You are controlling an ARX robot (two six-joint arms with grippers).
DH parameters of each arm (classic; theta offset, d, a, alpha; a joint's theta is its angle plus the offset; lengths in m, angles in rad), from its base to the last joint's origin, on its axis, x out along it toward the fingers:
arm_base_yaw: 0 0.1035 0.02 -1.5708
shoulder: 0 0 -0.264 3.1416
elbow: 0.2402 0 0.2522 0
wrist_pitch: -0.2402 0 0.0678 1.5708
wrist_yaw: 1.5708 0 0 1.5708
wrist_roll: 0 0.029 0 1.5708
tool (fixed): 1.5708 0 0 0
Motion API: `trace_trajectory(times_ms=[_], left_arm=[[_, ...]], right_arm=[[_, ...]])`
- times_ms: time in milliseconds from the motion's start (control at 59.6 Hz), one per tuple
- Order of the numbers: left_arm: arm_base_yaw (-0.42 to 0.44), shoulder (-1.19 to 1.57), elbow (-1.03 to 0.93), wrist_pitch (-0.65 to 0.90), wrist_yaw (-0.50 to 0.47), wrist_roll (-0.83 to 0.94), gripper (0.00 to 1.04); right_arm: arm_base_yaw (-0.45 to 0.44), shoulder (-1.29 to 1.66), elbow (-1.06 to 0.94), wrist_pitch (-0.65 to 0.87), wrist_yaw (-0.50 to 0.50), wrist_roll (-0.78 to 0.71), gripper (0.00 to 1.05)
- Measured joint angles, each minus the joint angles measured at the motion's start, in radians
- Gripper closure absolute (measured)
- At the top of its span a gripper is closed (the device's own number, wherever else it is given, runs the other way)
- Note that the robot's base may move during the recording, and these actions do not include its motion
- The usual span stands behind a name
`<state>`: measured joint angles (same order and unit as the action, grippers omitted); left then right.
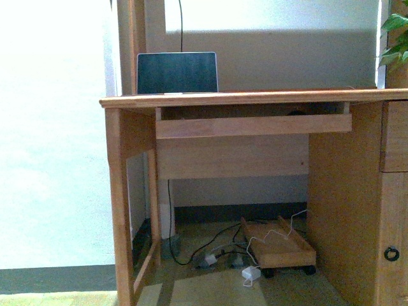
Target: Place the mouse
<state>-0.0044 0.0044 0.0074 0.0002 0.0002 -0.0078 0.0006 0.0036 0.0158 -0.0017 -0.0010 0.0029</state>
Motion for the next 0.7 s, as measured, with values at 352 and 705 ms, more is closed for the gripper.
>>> trace_trajectory(times_ms=[352, 705], left_arm=[[0.0, 0.0, 0.0, 0.0, 0.0, 0.0, 0.08], [0.0, 0.0, 0.0, 0.0, 0.0, 0.0, 0.08]], right_arm=[[0.0, 0.0, 0.0, 0.0, 0.0, 0.0, 0.07], [0.0, 0.0, 0.0, 0.0, 0.0, 0.0, 0.07]])
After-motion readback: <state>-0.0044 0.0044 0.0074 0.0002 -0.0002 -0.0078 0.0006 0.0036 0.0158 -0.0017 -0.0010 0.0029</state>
